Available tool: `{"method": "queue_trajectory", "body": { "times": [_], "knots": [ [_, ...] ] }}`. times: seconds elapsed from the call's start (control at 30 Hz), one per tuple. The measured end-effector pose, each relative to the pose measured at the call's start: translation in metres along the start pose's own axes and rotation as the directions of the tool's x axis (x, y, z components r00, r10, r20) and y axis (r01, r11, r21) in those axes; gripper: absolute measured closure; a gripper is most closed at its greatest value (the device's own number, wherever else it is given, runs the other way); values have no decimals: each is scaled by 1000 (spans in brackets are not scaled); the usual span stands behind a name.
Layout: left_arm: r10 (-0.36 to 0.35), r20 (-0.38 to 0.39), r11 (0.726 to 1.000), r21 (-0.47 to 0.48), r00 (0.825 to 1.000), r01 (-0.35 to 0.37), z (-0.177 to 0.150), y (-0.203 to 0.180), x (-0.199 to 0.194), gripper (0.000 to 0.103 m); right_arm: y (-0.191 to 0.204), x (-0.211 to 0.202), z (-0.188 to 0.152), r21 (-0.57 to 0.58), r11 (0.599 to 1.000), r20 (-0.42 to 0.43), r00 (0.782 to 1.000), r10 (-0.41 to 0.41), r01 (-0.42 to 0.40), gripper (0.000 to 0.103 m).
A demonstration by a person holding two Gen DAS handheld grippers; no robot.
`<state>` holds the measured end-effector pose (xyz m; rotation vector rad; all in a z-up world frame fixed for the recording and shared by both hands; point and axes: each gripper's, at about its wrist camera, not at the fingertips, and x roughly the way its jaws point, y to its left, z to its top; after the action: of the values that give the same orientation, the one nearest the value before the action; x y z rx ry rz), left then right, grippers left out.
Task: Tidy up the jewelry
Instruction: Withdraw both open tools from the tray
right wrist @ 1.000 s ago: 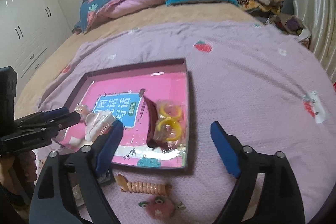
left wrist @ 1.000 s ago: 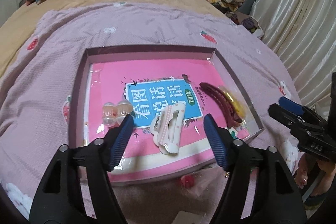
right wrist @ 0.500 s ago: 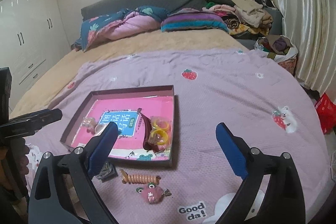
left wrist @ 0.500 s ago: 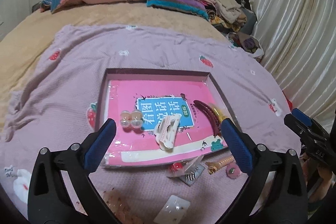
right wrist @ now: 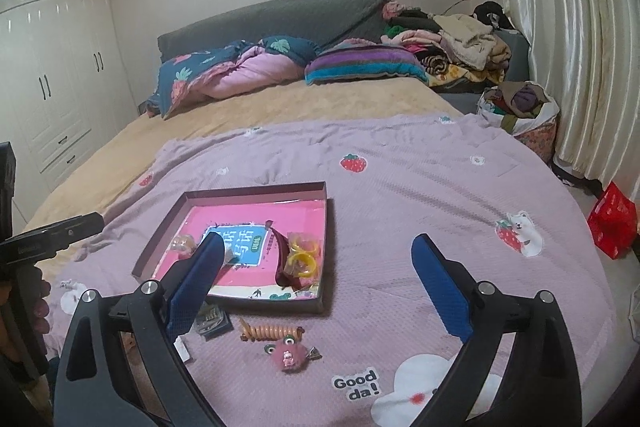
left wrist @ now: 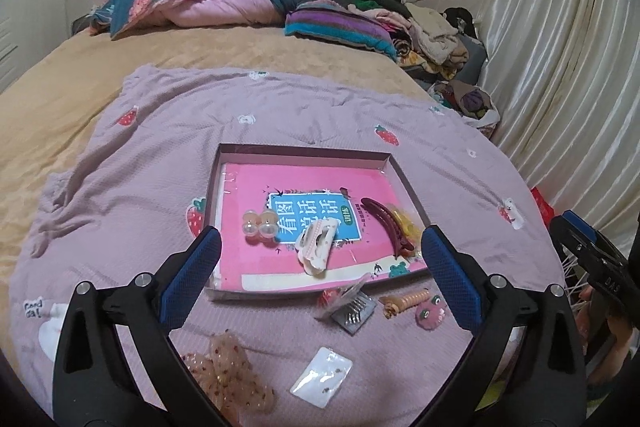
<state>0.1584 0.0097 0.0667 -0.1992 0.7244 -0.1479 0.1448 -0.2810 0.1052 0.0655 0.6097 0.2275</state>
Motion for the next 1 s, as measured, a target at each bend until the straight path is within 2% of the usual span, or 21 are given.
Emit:
{"method": "queue_trajectory", "body": {
  "times": [0.33, 0.67, 1.0],
  "knots": [
    [4, 19, 1000, -6, 1000, -4, -16, -1, -23, 10, 6, -23, -12, -20, 1000, 17, 1000, 13, -13, 6],
    [31, 11, 1000, -1, 999, -31, -39, -3, -38, 10, 7, -32, -34, -57, 998, -20, 1000, 23, -24, 6],
    [75, -26, 997, -10, 997, -76, -71, -1, -40, 10, 16, -30, -65, -89, 993, -71, 995, 70, -76, 6]
  ]
}}
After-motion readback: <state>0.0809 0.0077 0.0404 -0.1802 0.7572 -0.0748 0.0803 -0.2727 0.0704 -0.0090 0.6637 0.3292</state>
